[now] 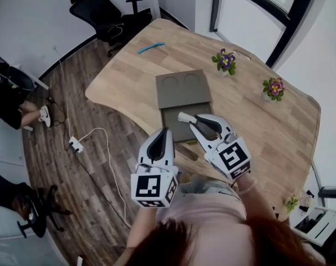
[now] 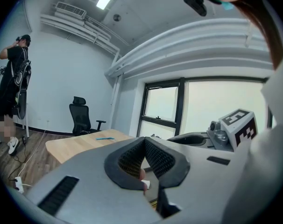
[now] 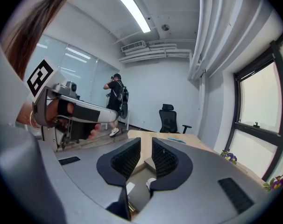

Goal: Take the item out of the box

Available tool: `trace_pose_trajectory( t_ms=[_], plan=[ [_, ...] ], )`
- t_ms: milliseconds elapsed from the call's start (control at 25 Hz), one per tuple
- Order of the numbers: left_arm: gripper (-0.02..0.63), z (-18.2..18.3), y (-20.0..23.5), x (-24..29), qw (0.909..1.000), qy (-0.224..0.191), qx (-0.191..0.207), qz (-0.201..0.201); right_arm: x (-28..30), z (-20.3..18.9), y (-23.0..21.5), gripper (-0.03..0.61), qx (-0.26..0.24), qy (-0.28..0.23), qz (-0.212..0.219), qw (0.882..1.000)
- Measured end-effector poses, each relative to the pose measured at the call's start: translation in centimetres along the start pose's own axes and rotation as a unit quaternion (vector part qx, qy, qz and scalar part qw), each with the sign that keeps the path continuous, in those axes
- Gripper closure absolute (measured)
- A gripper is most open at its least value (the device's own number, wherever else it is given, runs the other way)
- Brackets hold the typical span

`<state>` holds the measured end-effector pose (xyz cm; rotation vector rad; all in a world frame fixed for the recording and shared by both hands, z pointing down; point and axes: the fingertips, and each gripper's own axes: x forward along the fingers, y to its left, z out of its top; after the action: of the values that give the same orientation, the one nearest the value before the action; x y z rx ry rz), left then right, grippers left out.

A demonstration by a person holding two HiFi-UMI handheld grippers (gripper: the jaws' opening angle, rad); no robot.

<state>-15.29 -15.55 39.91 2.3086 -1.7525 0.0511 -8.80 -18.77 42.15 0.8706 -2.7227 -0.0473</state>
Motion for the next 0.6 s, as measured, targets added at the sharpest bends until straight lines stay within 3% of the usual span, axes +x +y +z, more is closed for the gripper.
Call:
trace_pose_trajectory(
  t_ms=[600],
  plan=[
    [0.615,-2.0,0.9,3.6,0.9997,0.023,-0.007,-0.002,3.4,-6.0,-1.5,0.509,-0.004,0.076,0.031,0.997]
  ],
)
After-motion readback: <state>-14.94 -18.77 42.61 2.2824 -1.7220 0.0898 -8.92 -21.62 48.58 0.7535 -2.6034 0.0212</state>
